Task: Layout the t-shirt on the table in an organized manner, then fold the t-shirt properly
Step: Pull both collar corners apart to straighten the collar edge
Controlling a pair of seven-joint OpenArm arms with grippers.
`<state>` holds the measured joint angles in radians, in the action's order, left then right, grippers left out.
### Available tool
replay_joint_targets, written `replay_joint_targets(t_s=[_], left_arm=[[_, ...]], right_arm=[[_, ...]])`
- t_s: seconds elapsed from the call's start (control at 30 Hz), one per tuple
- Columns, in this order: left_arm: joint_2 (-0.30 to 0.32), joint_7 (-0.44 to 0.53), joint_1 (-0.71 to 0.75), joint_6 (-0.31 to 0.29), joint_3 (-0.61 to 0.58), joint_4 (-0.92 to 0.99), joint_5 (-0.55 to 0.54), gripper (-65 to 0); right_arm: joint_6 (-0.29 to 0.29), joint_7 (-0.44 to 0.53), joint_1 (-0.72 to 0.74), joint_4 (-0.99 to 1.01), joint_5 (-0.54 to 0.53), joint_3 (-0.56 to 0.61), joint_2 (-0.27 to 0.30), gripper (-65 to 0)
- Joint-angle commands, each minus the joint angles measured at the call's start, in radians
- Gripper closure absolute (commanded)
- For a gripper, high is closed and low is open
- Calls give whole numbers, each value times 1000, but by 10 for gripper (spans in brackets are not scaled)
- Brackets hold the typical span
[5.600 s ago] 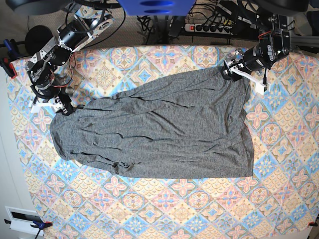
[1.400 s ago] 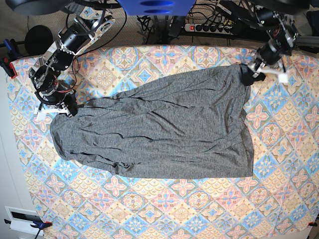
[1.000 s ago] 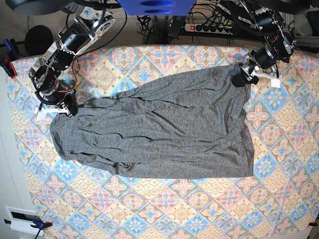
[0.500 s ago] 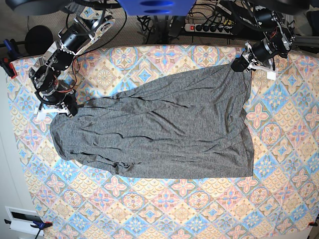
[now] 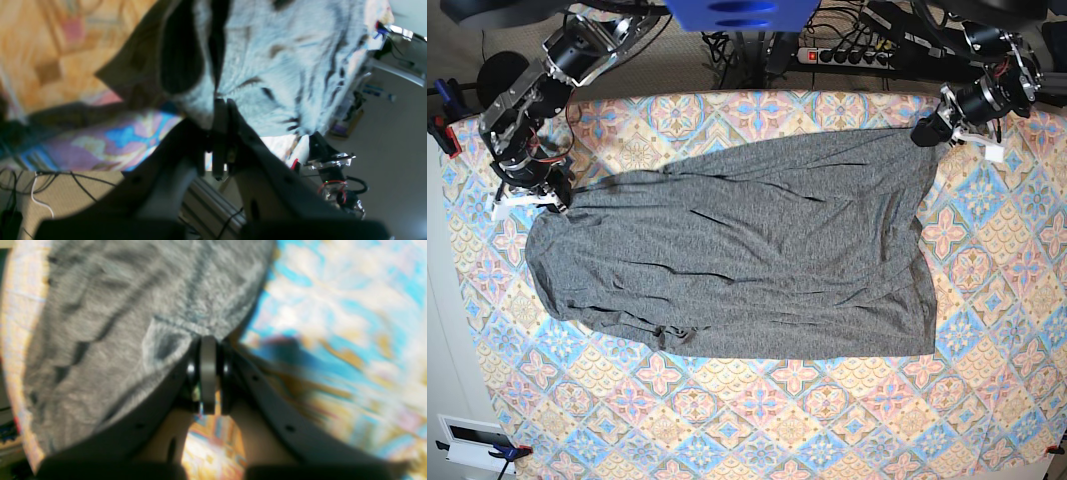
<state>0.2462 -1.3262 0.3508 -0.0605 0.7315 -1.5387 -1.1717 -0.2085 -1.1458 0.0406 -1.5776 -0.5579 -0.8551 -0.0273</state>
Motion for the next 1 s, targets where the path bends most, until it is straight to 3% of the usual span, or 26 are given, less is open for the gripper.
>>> replay_joint_targets(t_s=[0.0,0.17,0.27,0.77,0.83,0.97], left_arm=[[31,-5,-2,-3,6,-13,-27,0],[77,0,-2,-3,7,-13,-84,0],[97,-2,-2,-3,7,-13,-121,0],[98,1,-62,-3,7,-15,-230,0],[95,3,-81,-3,7,-13,-228,0],[92,3,-129,-2,7,-6,-218,0]], right_arm=[[-9,26,14,-39,-31,1,17,0],[-9,26,-37,-119,-38,1,17,0],[-9,26,-72,-165,-98,1,17,0],[-6,25,-87,-212,-123,17,17,0],[-6,25,-43,-212,-113,52,17,0],[-6,33,20,-212,5,116,17,0]])
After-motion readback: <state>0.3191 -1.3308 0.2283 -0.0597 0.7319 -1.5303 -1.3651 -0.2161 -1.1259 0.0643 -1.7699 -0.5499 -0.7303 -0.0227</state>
